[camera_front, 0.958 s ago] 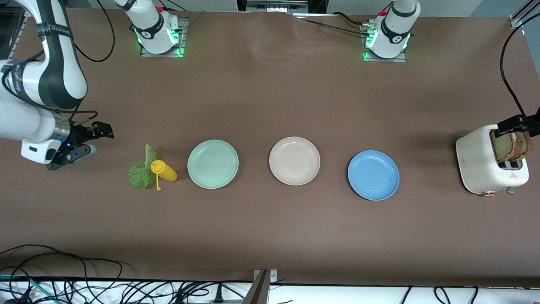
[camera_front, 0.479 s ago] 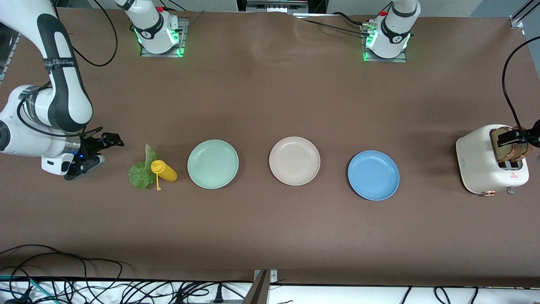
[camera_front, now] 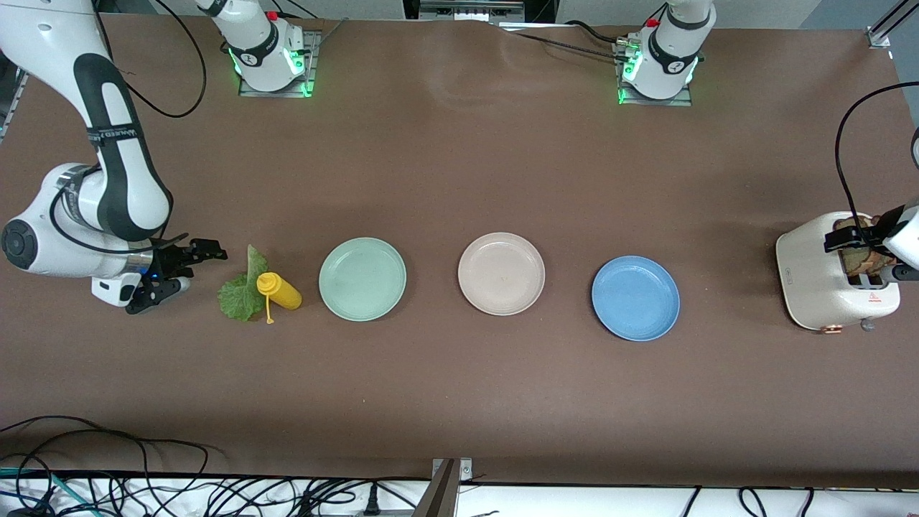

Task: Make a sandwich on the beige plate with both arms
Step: 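Grasp the lettuce with the right gripper while the left gripper grasps toast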

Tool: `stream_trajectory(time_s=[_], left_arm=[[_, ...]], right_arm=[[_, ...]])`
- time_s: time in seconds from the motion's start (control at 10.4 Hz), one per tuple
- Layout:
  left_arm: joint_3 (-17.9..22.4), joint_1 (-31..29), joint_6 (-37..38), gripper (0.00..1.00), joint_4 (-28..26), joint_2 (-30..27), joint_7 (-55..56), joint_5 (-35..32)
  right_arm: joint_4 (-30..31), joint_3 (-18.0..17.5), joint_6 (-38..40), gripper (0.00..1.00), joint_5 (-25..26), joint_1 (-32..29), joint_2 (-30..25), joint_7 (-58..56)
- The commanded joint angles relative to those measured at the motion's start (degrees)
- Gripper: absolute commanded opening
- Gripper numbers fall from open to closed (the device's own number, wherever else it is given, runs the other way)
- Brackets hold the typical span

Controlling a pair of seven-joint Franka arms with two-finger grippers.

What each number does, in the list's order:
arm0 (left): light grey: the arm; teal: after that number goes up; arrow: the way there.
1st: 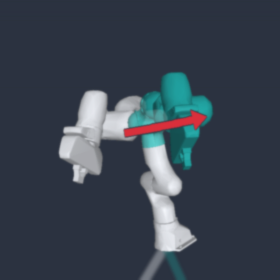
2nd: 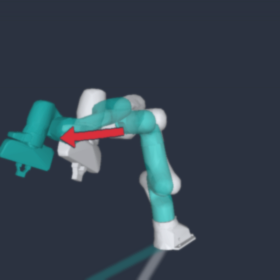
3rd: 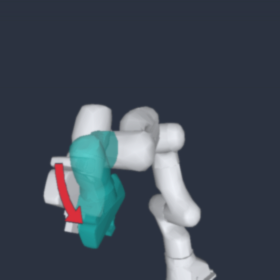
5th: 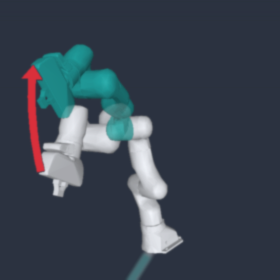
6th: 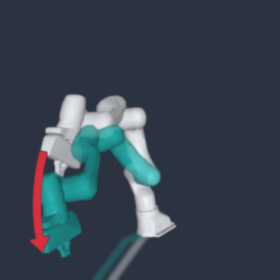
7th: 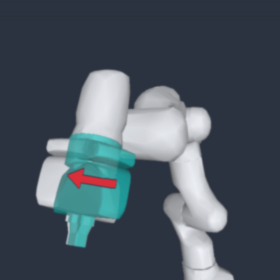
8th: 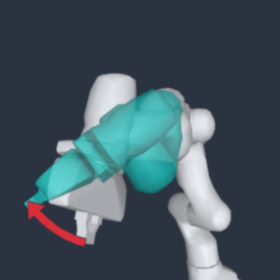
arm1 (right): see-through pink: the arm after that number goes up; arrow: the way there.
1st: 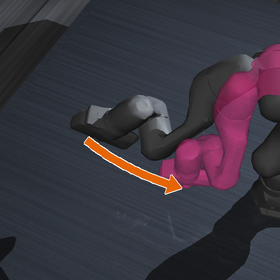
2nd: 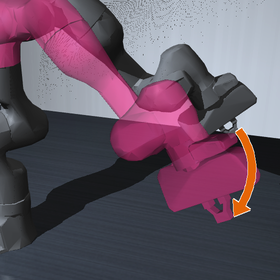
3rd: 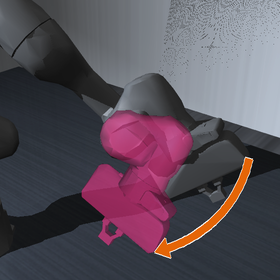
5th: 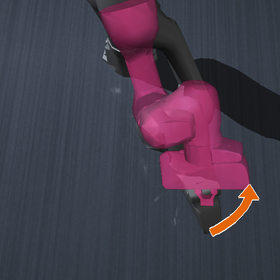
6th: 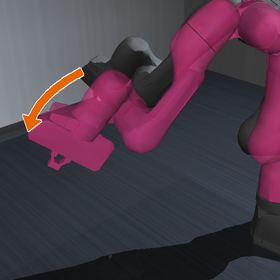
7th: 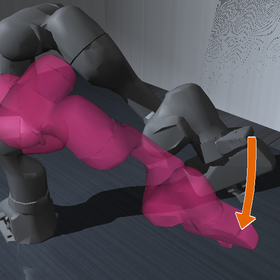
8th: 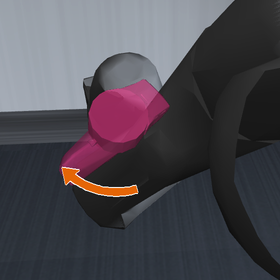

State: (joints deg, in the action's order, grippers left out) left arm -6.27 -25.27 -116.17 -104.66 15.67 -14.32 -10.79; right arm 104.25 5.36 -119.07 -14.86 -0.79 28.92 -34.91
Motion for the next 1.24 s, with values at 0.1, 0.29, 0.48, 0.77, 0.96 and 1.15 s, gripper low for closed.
stream_trajectory(time_s=[0.1, 0.29, 0.48, 0.77, 0.96, 1.15], left_arm=[[-1.11, -0.75, 0.76, 1.0, -0.64, -2.04, -0.88, -2.92], [-1.03, -0.92, 0.85, 1.0, -0.63, -2.05, -0.97, -2.92], [-0.68, -1.36, 0.77, 1.0, -0.63, -1.61, -0.97, -3.01], [-0.76, -2.24, 0.24, 0.98, -0.72, -0.47, -0.97, -4.24], [-0.76, -2.16, 0.24, 0.62, -0.72, 1.63, -0.01, -4.07], [-0.76, -2.16, 0.59, 0.1, -0.63, 2.0, -0.79, -4.33]], right_arm=[[-0.89, -0.61, -2.03, 1.0, -1.14, 0.34, 2.02, 7.99], [-0.97, -0.7, -2.39, 1.0, -1.14, 1.05, 2.9, 14.57], [-1.06, -0.7, -2.65, 1.0, -1.05, 1.66, 3.51, 21.24], [-2.55, -0.7, -2.74, 1.0, -0.96, 1.93, 5.27, 26.88], [-3.34, -0.7, -2.92, 1.0, -0.96, 2.02, 6.14, 28.22], [-4.66, -0.7, -2.92, 1.0, -0.7, 2.45, 7.29, 31.11]])
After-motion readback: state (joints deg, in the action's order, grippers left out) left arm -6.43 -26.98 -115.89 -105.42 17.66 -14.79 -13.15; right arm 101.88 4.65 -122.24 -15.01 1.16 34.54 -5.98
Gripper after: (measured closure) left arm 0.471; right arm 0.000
